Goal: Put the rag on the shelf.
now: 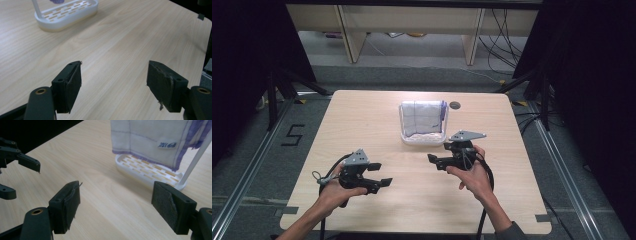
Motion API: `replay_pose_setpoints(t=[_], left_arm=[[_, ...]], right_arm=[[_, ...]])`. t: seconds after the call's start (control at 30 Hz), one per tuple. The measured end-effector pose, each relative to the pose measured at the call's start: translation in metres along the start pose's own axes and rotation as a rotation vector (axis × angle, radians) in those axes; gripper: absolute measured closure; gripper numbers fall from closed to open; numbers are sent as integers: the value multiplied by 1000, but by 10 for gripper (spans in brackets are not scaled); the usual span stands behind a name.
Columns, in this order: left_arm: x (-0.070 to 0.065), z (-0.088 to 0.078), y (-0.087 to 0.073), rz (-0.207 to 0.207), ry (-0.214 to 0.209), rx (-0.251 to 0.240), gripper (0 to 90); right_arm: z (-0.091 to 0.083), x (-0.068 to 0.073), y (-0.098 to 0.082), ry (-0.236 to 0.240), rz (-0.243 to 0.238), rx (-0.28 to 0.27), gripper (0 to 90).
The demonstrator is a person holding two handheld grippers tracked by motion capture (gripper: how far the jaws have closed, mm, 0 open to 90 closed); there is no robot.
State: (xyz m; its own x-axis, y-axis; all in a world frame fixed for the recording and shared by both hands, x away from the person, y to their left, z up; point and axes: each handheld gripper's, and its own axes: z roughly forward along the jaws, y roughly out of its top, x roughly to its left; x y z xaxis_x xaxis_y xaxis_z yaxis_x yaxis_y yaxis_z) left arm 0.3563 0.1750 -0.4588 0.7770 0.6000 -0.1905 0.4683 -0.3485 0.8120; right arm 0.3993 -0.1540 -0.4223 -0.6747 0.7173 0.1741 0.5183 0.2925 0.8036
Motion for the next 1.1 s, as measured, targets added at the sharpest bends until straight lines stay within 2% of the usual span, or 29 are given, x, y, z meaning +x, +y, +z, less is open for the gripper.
replay_pose_setpoints(t=[0.1, 0.13, 0.27, 0.37, 0.4, 0.43, 0.53, 0.57, 0.63, 0.77, 0.8, 0.83, 0.93, 1.0, 1.1], left_arm=[[-2, -3, -5, -2, 5, 7, 274], [-2, -3, -7, 4, 0, -2, 273], [-5, -7, -13, 3, 12, -5, 271], [-6, -7, -18, -1, 1, -7, 271], [-7, -8, -23, 6, 4, 7, 270], [-8, -7, -25, 8, 2, 15, 270], [-10, -6, -30, 7, 6, 22, 270], [-11, -5, -33, 4, 6, 22, 270], [-13, -4, -36, 8, 6, 34, 269], [-18, -3, -42, 4, -12, 43, 268], [-18, -4, -44, 18, -10, 46, 268], [-20, -4, -45, 12, -13, 46, 267], [-24, -3, -49, 32, 7, 47, 267], [-25, -2, -52, 24, -18, 50, 265], [-27, -1, -55, 22, -16, 47, 261]], right_arm=[[0, 4, -4, 12, 10, 7, 243], [1, 5, -9, 10, -9, 6, 242], [2, 9, -21, 10, -5, 23, 242], [2, 12, -29, 17, 4, 36, 244], [1, 14, -34, 8, -11, 51, 245], [3, 15, -37, 27, -2, 50, 244], [4, 17, -42, 27, -1, 61, 244], [4, 18, -45, 9, -8, 69, 244], [6, 19, -50, 23, -5, 77, 244], [6, 25, -60, 17, -9, 102, 243], [6, 26, -62, 26, -13, 96, 243], [5, 27, -65, 46, -13, 107, 243], [0, 33, -75, 25, -25, 114, 236], [0, 35, -80, 38, -24, 113, 231], [-2, 37, -84, 22, -29, 131, 227]])
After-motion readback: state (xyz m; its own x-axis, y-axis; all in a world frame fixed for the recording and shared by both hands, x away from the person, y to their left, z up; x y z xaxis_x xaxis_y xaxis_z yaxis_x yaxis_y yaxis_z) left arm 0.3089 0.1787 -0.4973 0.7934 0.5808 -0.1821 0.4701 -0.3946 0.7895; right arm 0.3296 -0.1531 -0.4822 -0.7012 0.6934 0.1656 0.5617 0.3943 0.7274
